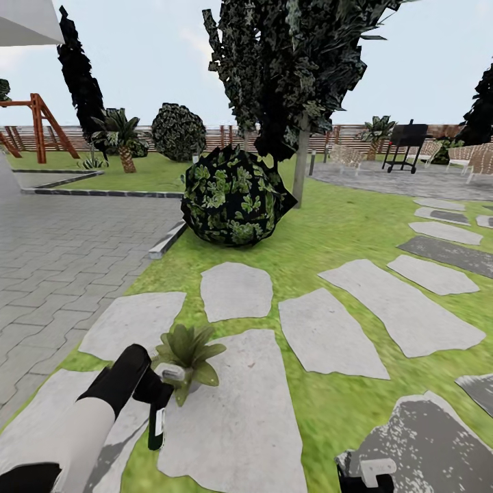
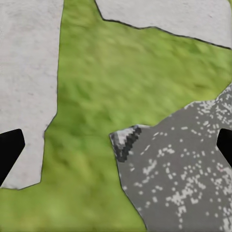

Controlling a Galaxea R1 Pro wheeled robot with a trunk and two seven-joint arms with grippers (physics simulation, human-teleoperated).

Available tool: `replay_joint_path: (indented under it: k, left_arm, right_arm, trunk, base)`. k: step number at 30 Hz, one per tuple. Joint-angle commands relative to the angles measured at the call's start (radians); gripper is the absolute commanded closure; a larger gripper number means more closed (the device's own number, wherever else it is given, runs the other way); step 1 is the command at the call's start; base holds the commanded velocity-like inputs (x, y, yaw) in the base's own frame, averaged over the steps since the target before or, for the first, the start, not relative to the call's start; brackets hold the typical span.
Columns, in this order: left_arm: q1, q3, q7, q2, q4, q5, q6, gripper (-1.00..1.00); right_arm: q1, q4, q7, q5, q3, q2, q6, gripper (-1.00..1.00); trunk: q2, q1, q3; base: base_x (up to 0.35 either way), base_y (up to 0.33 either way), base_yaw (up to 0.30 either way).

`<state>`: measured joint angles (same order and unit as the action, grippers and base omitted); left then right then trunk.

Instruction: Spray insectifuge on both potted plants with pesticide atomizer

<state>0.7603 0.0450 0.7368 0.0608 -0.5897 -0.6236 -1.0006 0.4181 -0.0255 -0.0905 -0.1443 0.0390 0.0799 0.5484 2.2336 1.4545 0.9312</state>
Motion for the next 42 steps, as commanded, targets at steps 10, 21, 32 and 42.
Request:
replay_joint_path:
  k: [10, 21, 32, 42]
  left_arm:
    - [-0.005, 0.015, -0.028, -0.06, 0.002, 0.008, 0.006, 1.0]
    - [-0.039, 0.018, -0.031, 0.009, 0.007, 0.004, 0.01, 1.0]
    - [-0.031, 0.02, -0.031, -0.015, -0.046, 0.004, 0.007, 1.0]
    - [-0.082, 0.017, -0.033, -0.002, -0.039, 0.001, 0.011, 1.0]
  right_arm:
    - [0.001, 0.001, -0.006, -0.011, 0.004, 0.001, 0.002, -1.0]
    - [0.001, 0.001, -0.006, -0.012, 0.004, 0.001, 0.002, -1.0]
    - [0.001, 0.001, -0.006, -0.012, 0.004, 0.001, 0.001, -1.0]
    - [0.001, 0.001, -0.006, -0.012, 0.004, 0.001, 0.001, -1.0]
  trunk:
    - [0.0, 0.0, 0.001]
    - [0.0, 0.0, 0.001]
    - [0.0, 0.0, 0.001]
    - [0.0, 0.0, 0.001]
  base:
    - [0.0, 0.0, 0.0]
    - [0.0, 0.0, 0.0]
    - [0.0, 0.0, 0.0]
    - [0.0, 0.0, 0.0]
